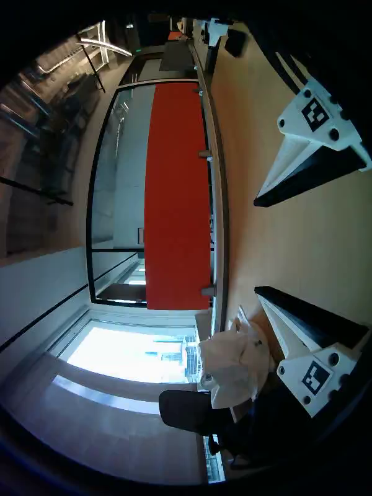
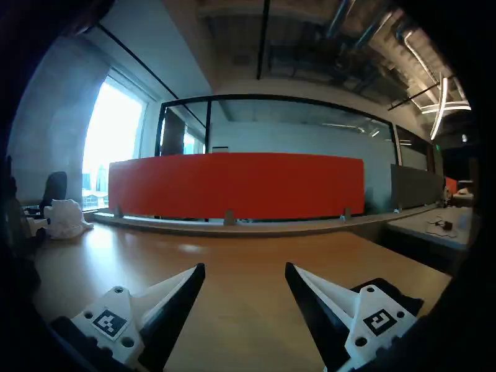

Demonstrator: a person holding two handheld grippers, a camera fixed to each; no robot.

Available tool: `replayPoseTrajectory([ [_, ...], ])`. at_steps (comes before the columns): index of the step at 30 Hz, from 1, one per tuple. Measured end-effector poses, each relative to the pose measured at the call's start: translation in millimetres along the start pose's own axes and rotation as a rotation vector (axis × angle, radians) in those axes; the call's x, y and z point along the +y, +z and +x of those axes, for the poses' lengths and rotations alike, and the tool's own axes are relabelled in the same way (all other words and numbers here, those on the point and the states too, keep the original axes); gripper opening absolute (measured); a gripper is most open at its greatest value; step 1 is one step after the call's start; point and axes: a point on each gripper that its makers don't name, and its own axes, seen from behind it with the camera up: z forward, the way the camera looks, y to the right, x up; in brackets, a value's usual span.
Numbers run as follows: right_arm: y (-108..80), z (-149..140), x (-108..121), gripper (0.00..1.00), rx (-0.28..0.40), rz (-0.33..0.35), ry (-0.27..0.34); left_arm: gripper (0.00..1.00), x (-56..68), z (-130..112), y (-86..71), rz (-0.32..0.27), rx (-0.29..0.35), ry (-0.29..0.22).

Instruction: Fold towel

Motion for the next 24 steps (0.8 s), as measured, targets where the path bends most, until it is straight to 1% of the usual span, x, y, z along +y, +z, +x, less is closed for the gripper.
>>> replayPoseTrajectory([
  [24, 0.2, 0.1, 0.1, 1.00, 0.000, 0.000, 0.000, 0.94, 0.4, 3.4, -1.9, 0.000, -0.003, -0.003],
])
